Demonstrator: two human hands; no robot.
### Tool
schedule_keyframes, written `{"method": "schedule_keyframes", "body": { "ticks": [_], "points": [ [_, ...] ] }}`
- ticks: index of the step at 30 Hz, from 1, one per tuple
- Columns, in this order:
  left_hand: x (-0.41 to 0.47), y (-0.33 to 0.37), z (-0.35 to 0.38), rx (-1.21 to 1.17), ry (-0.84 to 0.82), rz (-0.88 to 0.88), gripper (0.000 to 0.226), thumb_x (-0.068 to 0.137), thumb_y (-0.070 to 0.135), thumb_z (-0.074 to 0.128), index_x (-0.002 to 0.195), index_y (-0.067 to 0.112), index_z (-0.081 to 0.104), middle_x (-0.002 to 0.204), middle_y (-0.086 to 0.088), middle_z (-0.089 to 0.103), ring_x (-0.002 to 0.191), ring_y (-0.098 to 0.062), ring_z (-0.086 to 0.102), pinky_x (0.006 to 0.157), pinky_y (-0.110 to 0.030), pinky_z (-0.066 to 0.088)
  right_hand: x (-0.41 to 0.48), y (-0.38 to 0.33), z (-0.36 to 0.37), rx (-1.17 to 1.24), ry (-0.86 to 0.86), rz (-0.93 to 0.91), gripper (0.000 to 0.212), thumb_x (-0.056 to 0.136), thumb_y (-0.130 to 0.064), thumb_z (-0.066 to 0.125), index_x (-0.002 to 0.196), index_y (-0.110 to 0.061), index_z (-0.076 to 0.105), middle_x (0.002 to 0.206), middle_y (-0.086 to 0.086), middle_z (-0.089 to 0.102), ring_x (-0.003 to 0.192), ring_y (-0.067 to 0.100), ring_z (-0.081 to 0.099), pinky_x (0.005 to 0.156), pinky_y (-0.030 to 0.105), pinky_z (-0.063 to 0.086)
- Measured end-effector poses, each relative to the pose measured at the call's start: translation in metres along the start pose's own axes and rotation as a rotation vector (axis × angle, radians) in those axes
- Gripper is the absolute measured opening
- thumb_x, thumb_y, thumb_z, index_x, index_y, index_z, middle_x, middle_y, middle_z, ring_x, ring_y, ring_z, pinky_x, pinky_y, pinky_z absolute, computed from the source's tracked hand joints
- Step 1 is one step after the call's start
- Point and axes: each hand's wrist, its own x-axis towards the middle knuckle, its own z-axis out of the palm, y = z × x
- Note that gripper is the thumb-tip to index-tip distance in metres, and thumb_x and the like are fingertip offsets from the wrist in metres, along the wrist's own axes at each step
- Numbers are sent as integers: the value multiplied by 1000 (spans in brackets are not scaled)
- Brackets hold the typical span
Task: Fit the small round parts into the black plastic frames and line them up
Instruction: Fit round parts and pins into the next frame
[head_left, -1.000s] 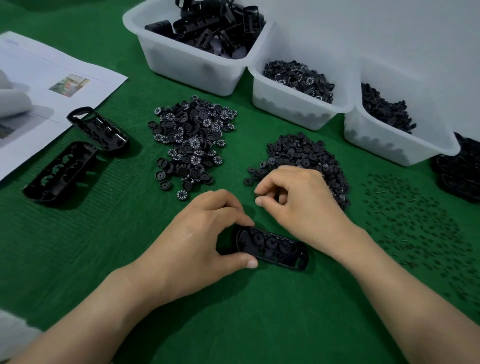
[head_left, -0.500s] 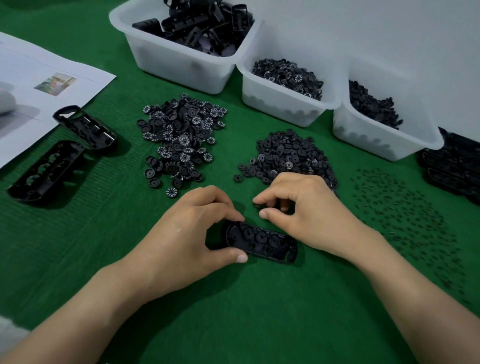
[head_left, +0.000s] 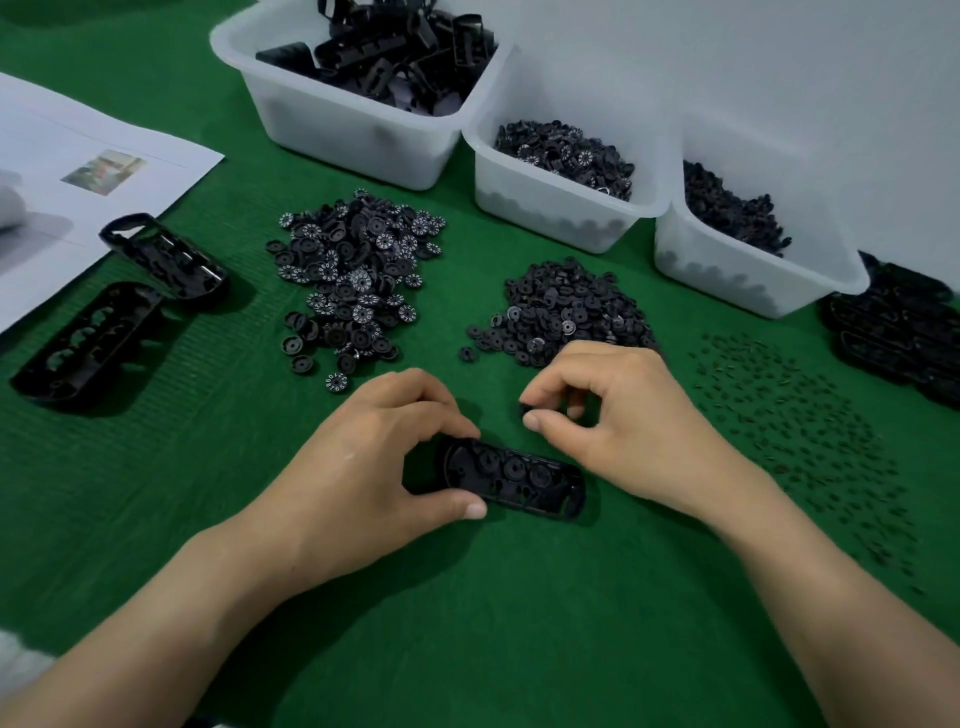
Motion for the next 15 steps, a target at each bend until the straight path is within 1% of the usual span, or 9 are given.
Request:
{"method": "schedule_keyframes", "body": {
  "ticks": [2, 4, 6, 9, 12, 15],
  "points": [
    [0, 0, 0, 3, 2, 3, 51, 63, 60, 63, 103, 27, 66, 102, 16, 51, 98, -3, 50, 84, -27, 47, -14, 2, -7, 21, 3, -33, 3, 77, -18, 70, 80, -19, 70, 78, -9, 62, 72, 3, 57, 69, 16, 46],
    [0, -1, 0, 5, 3, 0, 51, 63, 60, 62, 103, 28, 66, 102, 16, 51, 97, -3, 50, 84, -27, 47, -28, 1, -9, 8, -30, -66, 5, 77, -20, 71, 81, -20, 71, 80, -9, 62, 76, 5, 59, 73, 23, 49],
    [0, -1, 0, 5, 2, -1, 51, 63, 61, 61, 102, 28, 66, 102, 16, 51, 97, -4, 50, 84, -28, 47, -36, 0, -7, -31, -49, -93, 7, 77, -19, 73, 83, -19, 72, 81, -7, 62, 77, 7, 59, 72, 30, 51],
    [0, 0, 0, 7, 5, -5, 52, 63, 62, 60, 102, 28, 66, 102, 16, 51, 96, -4, 51, 83, -28, 48, -39, -2, -2, -101, -18, -125, 9, 77, -19, 73, 86, -17, 72, 82, -5, 62, 76, 14, 59, 68, 37, 52],
    [0, 1, 0, 9, 8, -6, 52, 63, 61, 60, 102, 28, 66, 102, 17, 51, 95, -4, 51, 82, -27, 48, -39, -1, 1, -174, 25, -179, 10, 78, -19, 71, 87, -15, 73, 80, -1, 63, 72, 17, 60, 62, 39, 53],
    [0, 2, -1, 11, 7, -4, 52, 62, 62, 59, 101, 28, 66, 101, 18, 50, 95, -3, 50, 82, -25, 47, -39, -1, 2, -176, 40, -196, 11, 79, -19, 70, 88, -15, 73, 80, -1, 63, 69, 17, 60, 59, 37, 53]
  ]
}}
